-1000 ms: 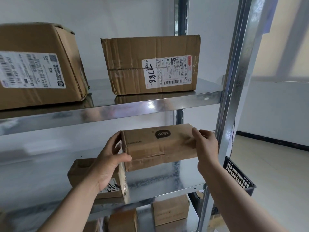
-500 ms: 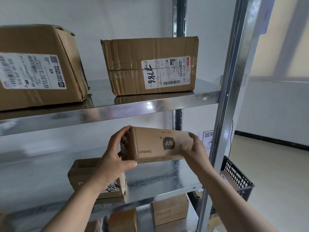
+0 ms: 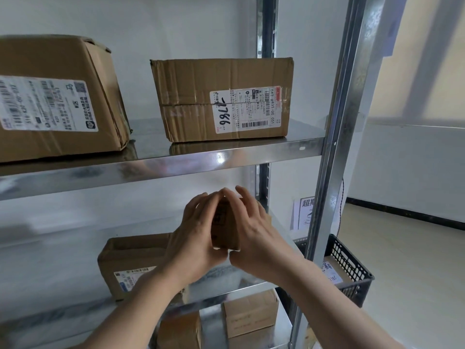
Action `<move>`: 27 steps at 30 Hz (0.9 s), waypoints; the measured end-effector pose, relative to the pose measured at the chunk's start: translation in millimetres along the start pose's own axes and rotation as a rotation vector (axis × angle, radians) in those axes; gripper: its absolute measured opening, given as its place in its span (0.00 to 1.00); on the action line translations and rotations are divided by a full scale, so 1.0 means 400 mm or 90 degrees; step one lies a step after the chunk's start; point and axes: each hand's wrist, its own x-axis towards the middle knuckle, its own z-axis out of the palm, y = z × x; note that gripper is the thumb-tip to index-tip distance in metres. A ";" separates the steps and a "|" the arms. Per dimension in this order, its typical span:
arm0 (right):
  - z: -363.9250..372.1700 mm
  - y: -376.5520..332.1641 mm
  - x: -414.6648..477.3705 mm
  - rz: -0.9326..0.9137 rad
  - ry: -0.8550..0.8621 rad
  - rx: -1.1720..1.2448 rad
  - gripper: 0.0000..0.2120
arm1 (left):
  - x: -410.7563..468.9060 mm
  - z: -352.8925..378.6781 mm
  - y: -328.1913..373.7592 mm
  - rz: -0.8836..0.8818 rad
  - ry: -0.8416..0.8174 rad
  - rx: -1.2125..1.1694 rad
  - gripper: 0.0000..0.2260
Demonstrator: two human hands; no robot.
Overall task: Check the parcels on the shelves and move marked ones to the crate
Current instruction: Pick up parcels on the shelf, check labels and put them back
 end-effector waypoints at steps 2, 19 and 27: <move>0.011 0.004 0.000 -0.002 0.054 -0.026 0.52 | 0.001 0.002 0.009 0.022 0.002 0.010 0.50; -0.045 0.140 -0.028 0.133 0.072 0.321 0.51 | -0.034 0.008 -0.108 -0.485 -0.003 -0.553 0.31; -0.030 0.204 -0.038 0.153 0.024 0.645 0.49 | -0.029 0.035 -0.105 -0.578 -0.059 -0.484 0.10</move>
